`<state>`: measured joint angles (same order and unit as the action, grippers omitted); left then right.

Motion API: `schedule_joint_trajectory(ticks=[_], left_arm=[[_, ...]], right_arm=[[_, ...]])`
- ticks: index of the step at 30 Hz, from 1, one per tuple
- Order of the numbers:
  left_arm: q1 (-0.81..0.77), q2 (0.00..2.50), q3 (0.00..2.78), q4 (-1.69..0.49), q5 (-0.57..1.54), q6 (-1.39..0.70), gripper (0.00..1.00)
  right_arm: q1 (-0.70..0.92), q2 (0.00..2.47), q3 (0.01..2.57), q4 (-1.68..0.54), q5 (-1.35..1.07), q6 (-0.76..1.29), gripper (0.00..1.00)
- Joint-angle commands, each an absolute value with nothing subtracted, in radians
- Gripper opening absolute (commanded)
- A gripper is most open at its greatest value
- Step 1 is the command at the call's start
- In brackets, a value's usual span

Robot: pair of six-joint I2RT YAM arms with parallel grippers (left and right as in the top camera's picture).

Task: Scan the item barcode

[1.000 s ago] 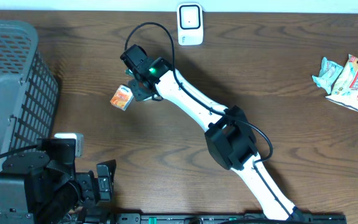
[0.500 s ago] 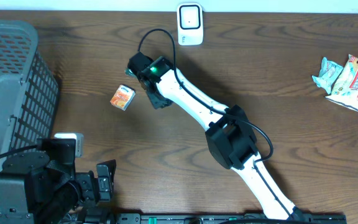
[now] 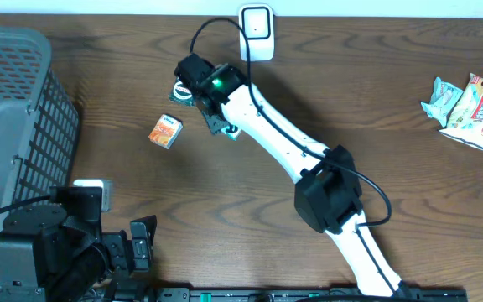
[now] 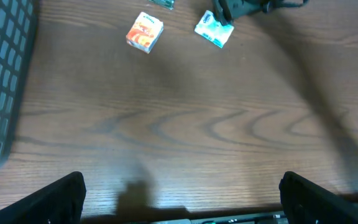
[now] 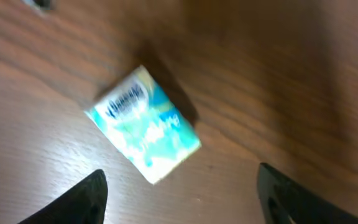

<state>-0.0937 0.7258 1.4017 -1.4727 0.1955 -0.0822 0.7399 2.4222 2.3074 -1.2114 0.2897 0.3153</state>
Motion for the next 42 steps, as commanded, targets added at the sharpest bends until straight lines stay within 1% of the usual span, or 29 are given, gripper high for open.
schedule_joint_trajectory(ticks=[1, 5, 6, 9, 13, 14, 17, 21, 31, 34, 36, 39, 41, 42], left_arm=[[-0.094, 0.728, 1.404, -1.473, 0.186, -0.088, 0.98], [-0.094, 0.728, 1.404, -1.473, 0.186, -0.088, 0.98], [-0.094, 0.728, 1.404, -1.473, 0.186, -0.088, 0.98], [-0.094, 0.728, 1.404, -1.473, 0.186, -0.088, 0.98], [-0.094, 0.728, 1.404, -1.473, 0.186, -0.088, 0.98], [-0.094, 0.728, 1.404, -1.473, 0.186, -0.088, 0.98], [-0.094, 0.728, 1.404, -1.473, 0.186, -0.088, 0.98], [-0.094, 0.728, 1.404, -1.473, 0.186, -0.088, 0.98], [-0.094, 0.728, 1.404, -1.473, 0.186, -0.088, 0.98], [-0.094, 0.728, 1.404, -1.473, 0.186, -0.088, 0.98], [-0.094, 0.728, 1.404, -1.473, 0.186, -0.088, 0.98], [-0.094, 0.728, 1.404, -1.473, 0.186, -0.088, 0.98], [-0.094, 0.728, 1.404, -1.473, 0.186, -0.088, 0.98], [-0.094, 0.728, 1.404, -1.473, 0.186, -0.088, 0.98]], right_arm=[[0.683, 2.411, 2.307, -1.180, 0.170, 0.208, 0.72], [0.620, 2.413, 2.307, -1.150, -0.031, 0.072, 0.72], [0.602, 2.413, 2.307, -1.150, -0.070, 0.047, 0.70], [0.539, 2.420, 2.307, -1.157, -0.151, 0.024, 0.59], [0.466, 2.442, 2.297, -1.151, -0.336, -0.005, 0.54], [0.452, 2.450, 2.293, -1.145, -0.400, -0.030, 0.53], [0.428, 2.473, 2.293, -1.136, -0.487, -0.059, 0.53], [0.420, 2.500, 2.293, -1.136, -0.520, -0.070, 0.54], [0.460, 2.572, 2.289, -1.138, -0.526, -0.084, 0.54], [0.461, 2.591, 2.288, -1.138, -0.545, -0.083, 0.46], [0.461, 2.606, 2.288, -1.138, -0.572, -0.083, 0.43], [0.464, 2.628, 2.287, -1.144, -0.606, -0.084, 0.42], [0.467, 2.636, 2.287, -1.154, -0.606, -0.083, 0.38], [0.469, 2.643, 2.287, -1.157, -0.606, -0.084, 0.34]])
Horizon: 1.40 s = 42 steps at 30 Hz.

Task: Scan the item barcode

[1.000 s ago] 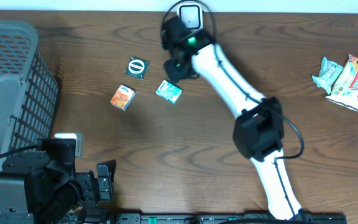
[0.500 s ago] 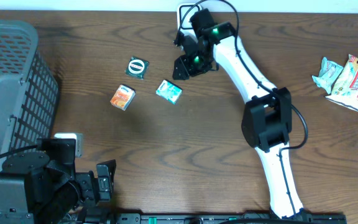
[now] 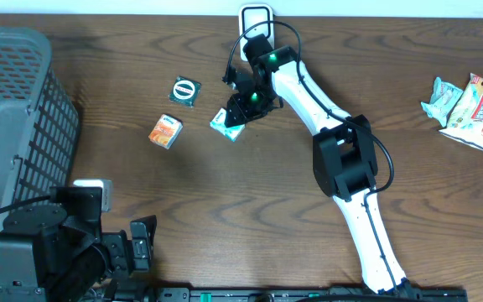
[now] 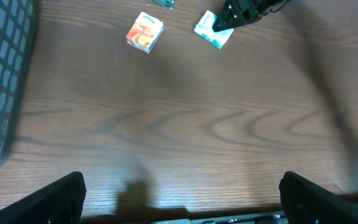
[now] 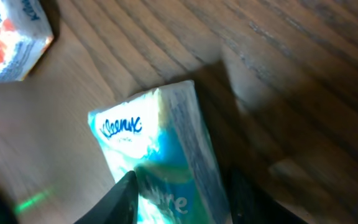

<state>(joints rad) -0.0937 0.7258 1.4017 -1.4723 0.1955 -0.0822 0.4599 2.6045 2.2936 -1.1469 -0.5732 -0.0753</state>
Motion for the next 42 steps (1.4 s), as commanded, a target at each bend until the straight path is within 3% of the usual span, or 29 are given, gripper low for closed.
schedule_joint_trajectory(ticks=[1, 4, 5, 12, 22, 29, 34, 42], left_arm=[[-0.094, 0.728, 1.404, -1.473, 0.186, -0.088, 0.98], [-0.094, 0.728, 1.404, -1.473, 0.186, -0.088, 0.98], [-0.094, 0.728, 1.404, -1.473, 0.186, -0.088, 0.98], [-0.094, 0.728, 1.404, -1.473, 0.186, -0.088, 0.98], [-0.094, 0.728, 1.404, -1.473, 0.186, -0.088, 0.98], [-0.094, 0.728, 1.404, -1.473, 0.186, -0.088, 0.98], [-0.094, 0.728, 1.404, -1.473, 0.186, -0.088, 0.98], [-0.094, 0.728, 1.404, -1.473, 0.186, -0.088, 0.98]], right_arm=[[0.471, 2.644, 2.287, -1.161, -0.606, -0.083, 0.29], [0.476, 2.645, 2.287, -1.164, -0.606, -0.083, 0.05], [0.476, 2.644, 2.287, -1.163, -0.606, -0.063, 0.01], [0.457, 2.622, 2.292, -1.163, -0.777, 0.004, 0.01], [0.333, 2.588, 2.292, -1.188, -1.382, -0.077, 0.01], [0.220, 2.588, 2.292, -1.333, -1.449, -0.176, 0.01], [0.137, 2.587, 2.292, -1.689, -1.562, -0.620, 0.01], [0.103, 2.584, 2.281, -1.702, -1.537, -0.626, 0.01]])
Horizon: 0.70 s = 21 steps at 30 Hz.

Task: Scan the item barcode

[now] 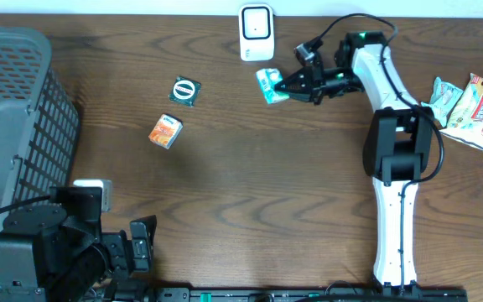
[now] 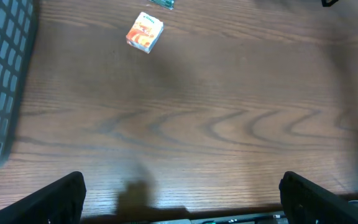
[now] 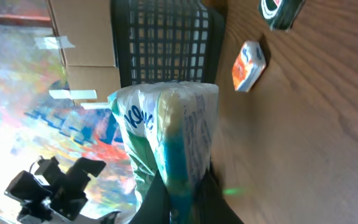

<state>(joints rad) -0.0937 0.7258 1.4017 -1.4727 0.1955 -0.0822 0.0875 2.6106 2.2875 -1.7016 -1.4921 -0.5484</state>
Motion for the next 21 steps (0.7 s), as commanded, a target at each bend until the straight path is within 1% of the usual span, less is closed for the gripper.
schedule_joint_trajectory(ticks=[1, 14, 21], left_arm=[[-0.094, 0.728, 1.404, -1.473, 0.186, -0.088, 0.98], [-0.094, 0.728, 1.404, -1.473, 0.186, -0.088, 0.98], [-0.094, 0.728, 1.404, -1.473, 0.186, -0.088, 0.97]], right_arm=[[0.105, 2.584, 2.281, -1.702, -1.539, -0.626, 0.01], [0.094, 2.572, 2.281, -1.702, -1.562, -0.642, 0.01], [0.099, 2.476, 2.275, -1.702, -1.518, -0.613, 0.01]])
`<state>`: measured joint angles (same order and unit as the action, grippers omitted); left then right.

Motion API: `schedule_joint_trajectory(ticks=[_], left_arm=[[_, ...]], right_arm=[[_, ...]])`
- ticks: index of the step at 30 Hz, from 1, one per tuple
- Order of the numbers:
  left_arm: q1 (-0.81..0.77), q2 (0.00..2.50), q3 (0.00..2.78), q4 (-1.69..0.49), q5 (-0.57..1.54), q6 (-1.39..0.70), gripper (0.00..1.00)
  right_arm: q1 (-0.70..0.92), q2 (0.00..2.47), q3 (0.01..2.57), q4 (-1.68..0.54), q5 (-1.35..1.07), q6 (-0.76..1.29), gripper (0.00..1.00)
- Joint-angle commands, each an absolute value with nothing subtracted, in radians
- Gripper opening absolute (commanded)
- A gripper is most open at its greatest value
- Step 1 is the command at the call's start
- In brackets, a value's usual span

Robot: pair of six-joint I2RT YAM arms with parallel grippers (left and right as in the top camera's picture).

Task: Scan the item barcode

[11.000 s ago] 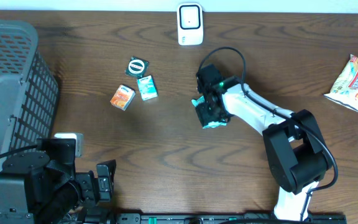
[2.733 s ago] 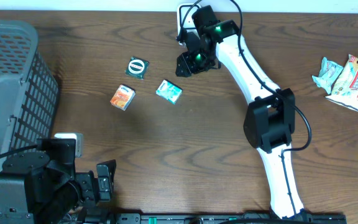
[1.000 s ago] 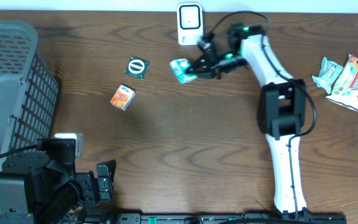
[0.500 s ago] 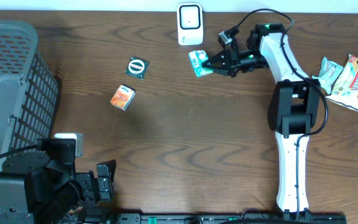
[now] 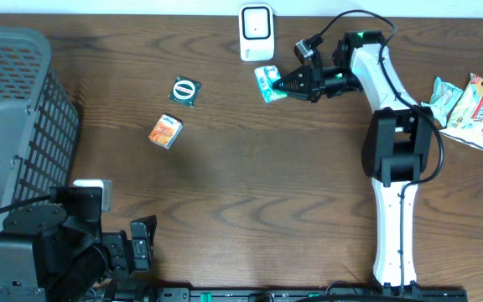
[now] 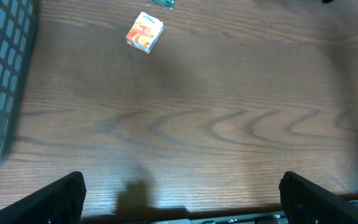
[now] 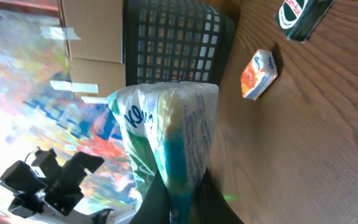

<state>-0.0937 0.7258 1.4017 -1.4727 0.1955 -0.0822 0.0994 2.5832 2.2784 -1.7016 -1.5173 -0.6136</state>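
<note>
My right gripper is shut on a teal-and-white tissue pack, holding it off the table just below and right of the white barcode scanner at the back edge. In the right wrist view the tissue pack stands edge-on between my fingers, printed side to the right. My left gripper sits open low over bare wood at the front left, nothing between its fingers.
An orange small pack and a round dark-green tin lie left of the middle. A grey mesh basket fills the far left. Snack packets lie at the right edge.
My right gripper with the tissue pack has shifted slightly up and left, nearer the scanner. The left arm has not moved.
My right gripper hovered open over the tissue pack near the tin and the orange pack. Then its fingers were at the pack on the table. Later it held the pack lifted to the right of the scanner, and now slightly closer to it.
</note>
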Motion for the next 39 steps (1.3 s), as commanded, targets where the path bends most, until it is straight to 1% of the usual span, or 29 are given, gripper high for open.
schedule_joint_trajectory(ticks=[1, 5, 10, 12, 15, 28, 39], left_arm=[[-0.094, 0.728, 1.404, -1.473, 0.186, -0.088, 0.98], [-0.094, 0.728, 1.404, -1.473, 0.186, -0.088, 0.98], [-0.094, 0.728, 1.404, -1.473, 0.186, -0.088, 0.98], [-0.094, 0.728, 1.404, -1.473, 0.186, -0.088, 0.98], [-0.094, 0.728, 1.404, -1.473, 0.186, -0.088, 0.98], [-0.094, 0.728, 1.404, -1.473, 0.186, -0.088, 0.98], [-0.094, 0.728, 1.404, -1.473, 0.186, -0.088, 0.98]], right_arm=[[0.103, 2.450, 2.266, -1.702, -1.501, -0.611, 0.01], [0.101, 2.324, 2.160, -1.702, -1.457, -0.624, 0.01], [0.070, 2.172, 1.934, -1.702, -1.512, -0.785, 0.01], [0.054, 2.144, 1.862, -1.702, -1.562, -0.849, 0.01], [0.031, 2.146, 1.818, -1.673, -1.561, -0.853, 0.01], [0.004, 2.148, 1.790, -1.607, -1.561, -0.831, 0.01], [0.046, 2.148, 1.790, -1.548, -1.561, -0.815, 0.01]])
